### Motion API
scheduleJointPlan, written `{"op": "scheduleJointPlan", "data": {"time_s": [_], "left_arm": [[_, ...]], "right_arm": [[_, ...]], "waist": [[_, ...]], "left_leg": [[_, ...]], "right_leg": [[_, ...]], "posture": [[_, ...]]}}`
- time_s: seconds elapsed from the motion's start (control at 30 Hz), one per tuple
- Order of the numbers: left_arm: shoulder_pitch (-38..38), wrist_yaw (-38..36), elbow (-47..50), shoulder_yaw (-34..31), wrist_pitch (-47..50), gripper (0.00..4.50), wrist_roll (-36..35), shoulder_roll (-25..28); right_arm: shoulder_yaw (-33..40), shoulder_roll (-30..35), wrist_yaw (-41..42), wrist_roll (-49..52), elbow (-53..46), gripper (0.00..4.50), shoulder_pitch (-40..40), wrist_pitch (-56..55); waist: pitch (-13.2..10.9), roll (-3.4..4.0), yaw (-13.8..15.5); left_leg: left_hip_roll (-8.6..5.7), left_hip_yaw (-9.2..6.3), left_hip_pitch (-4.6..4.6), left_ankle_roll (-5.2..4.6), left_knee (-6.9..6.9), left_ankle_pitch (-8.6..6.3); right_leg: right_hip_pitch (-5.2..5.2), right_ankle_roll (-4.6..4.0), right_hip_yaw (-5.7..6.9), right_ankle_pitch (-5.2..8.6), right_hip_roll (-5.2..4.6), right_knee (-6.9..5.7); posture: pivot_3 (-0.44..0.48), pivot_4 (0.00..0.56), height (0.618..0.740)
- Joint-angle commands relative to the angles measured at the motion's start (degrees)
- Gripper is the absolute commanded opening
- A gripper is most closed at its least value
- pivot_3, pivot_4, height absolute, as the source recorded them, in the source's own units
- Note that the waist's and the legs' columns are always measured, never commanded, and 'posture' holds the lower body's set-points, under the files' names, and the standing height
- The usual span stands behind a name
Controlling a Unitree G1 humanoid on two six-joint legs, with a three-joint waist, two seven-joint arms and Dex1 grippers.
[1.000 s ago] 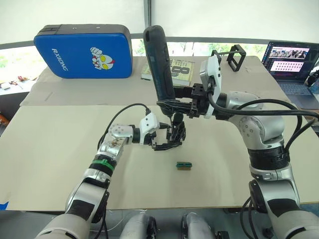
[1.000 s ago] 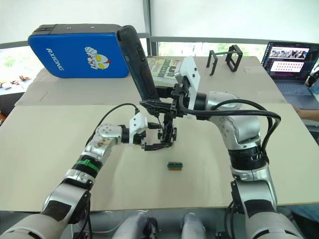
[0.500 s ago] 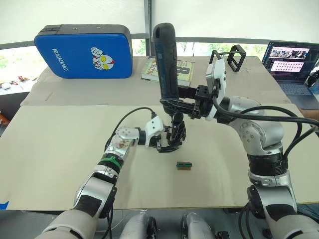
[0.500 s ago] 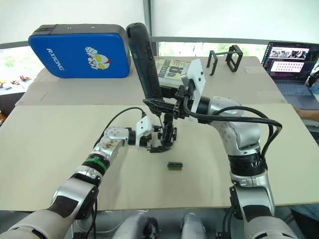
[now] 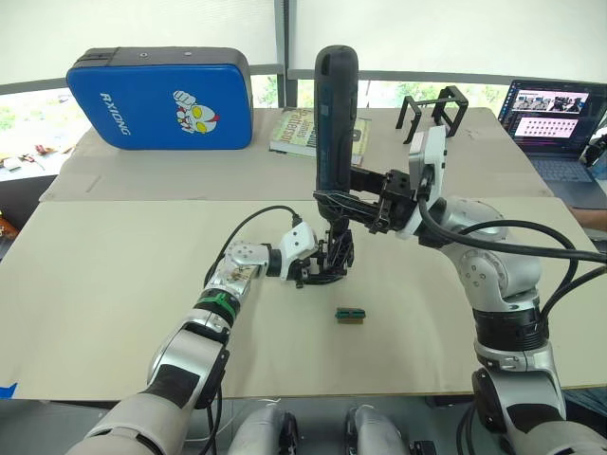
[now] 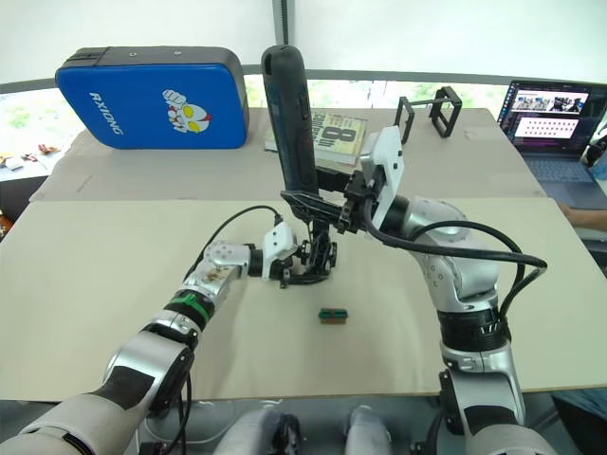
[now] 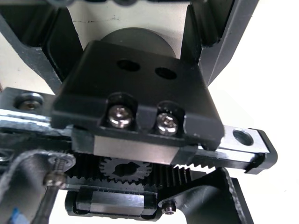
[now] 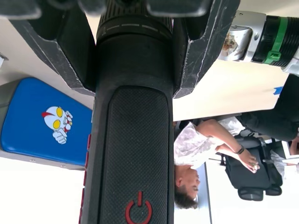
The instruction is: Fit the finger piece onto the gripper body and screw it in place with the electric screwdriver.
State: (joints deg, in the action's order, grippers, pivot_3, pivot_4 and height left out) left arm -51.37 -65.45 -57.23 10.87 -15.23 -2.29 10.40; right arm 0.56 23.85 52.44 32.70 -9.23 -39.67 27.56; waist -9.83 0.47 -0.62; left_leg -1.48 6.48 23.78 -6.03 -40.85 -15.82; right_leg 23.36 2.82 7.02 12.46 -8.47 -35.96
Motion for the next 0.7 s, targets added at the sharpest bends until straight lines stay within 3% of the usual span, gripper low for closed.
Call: {"op": "scheduleJointPlan", "data": {"time_s": [0.03,0.37,0.7], "left_arm": [[-1.5,0.3,-0.9,-1.0,-0.9,2.33,0.4,0.6],[-2.2,0.6,-1.6,-1.3,-1.0,2.33,0.5,0.6],[-2.3,0.8,-1.6,-1.4,-0.9,2.33,0.6,0.9]], "right_arm": [[-1.3,0.2,3.7,0.4,0.6,1.86,1.0,-2.2],[-2.6,-1.3,4.5,-3.2,9.8,1.86,-0.7,-6.8],[-2.4,-1.3,4.5,-3.4,10.8,1.86,1.5,-10.1]], "waist": [[0.0,-0.01,0.0],[0.1,-0.16,-0.1],[0.2,-0.27,-0.2]], "left_leg": [[0.0,0.0,0.0,0.0,0.0,0.0],[0.06,-0.01,-0.17,0.0,0.01,0.0],[0.09,-0.01,-0.29,0.01,0.01,-0.01]], "right_leg": [[0.0,0.0,0.0,0.0,0.0,0.0],[-0.11,-0.01,-0.02,-0.01,0.0,-0.01],[-0.15,-0.02,-0.07,-0.01,-0.02,0.0]], "posture": [[0.0,0.15,0.74],[0.0,0.15,0.74],[0.0,0.15,0.74]]}}
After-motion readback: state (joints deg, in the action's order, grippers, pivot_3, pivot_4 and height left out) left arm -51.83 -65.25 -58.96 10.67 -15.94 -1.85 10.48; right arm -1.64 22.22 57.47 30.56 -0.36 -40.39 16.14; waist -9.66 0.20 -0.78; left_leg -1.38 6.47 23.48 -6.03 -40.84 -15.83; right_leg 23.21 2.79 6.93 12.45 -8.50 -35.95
